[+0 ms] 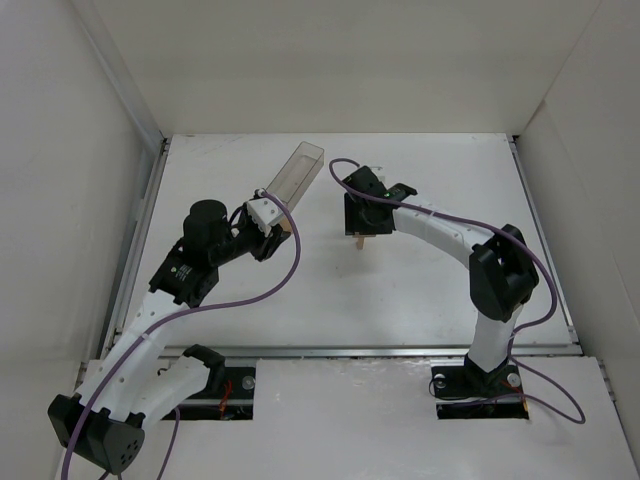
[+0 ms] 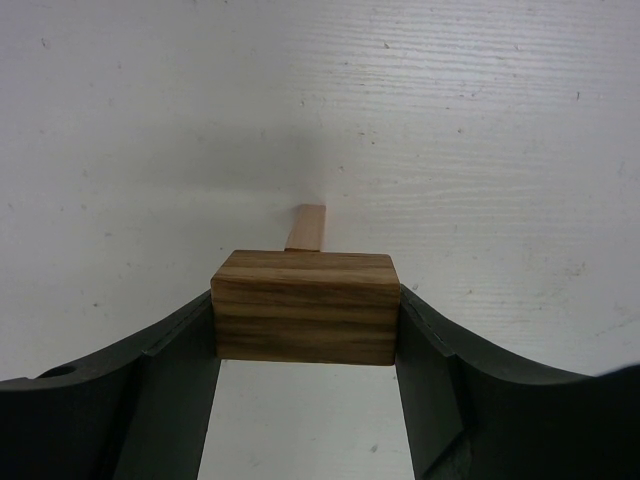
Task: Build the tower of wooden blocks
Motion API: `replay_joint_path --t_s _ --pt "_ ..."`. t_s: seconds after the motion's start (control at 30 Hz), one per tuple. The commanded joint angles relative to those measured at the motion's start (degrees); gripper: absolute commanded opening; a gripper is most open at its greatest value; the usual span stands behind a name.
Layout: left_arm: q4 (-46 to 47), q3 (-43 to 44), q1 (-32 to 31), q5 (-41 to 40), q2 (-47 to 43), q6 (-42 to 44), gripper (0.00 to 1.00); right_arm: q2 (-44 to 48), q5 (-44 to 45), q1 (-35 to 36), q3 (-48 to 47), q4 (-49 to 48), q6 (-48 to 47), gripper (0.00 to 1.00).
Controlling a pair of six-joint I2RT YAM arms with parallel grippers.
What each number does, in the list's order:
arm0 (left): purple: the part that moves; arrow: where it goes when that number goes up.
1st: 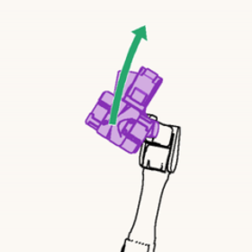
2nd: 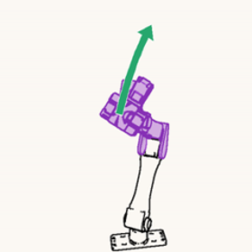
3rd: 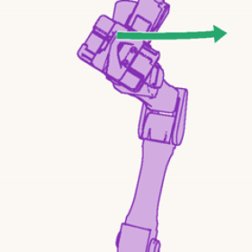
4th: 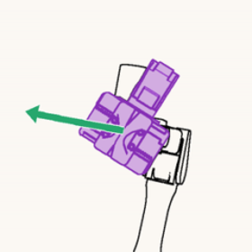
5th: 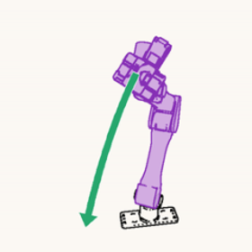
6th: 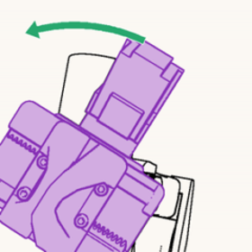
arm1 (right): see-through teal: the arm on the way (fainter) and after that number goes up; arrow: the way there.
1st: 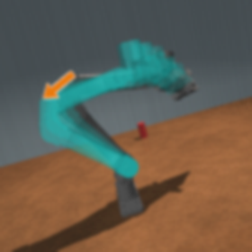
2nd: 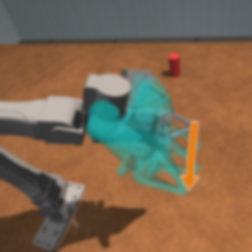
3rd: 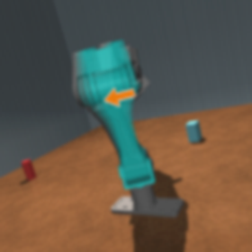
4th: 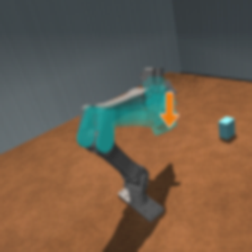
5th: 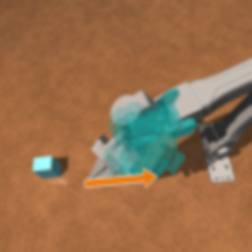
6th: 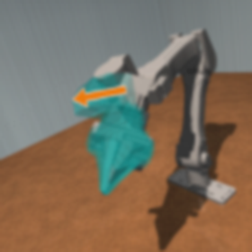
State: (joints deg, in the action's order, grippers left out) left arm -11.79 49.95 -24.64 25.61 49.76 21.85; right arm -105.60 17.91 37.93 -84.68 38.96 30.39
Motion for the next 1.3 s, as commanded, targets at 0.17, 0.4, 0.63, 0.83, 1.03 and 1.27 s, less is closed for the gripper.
replay_joint_path --t_s 0.17,0.4,0.63,0.83,1.03,1.27 --pt "2.56 1.29 0.3 0.32 -0.98 0.21 0.11 0.57 -0.51 -0.23 -2.94 -0.56 0.37 0.65" --pt "2.56 1.29 0.3 0.32 -0.98 0.21 0.11 0.05 0.02 -0.23 -3.56 0.06 0.37 0.65" --pt "2.56 1.29 0.3 0.32 -0.98 0.21 0.11 0.05 0.02 -0.23 -3.56 0.06 0.37 0.69" --pt "2.56 1.29 0.3 0.32 -0.98 0.21 0.11 -0.48 0.02 -0.23 -3.03 0.06 -2.17 0.69" --pt "2.56 1.81 0.3 0.32 -0.98 0.21 0.11 -0.48 -1.83 -0.75 -3.03 -0.46 -3.5 0.69" --pt "2.56 2.34 0.83 0.32 -0.45 0.21 0.11 -0.48 -3.06 -1.28 -1.89 -0.99 -4.55 0.69"
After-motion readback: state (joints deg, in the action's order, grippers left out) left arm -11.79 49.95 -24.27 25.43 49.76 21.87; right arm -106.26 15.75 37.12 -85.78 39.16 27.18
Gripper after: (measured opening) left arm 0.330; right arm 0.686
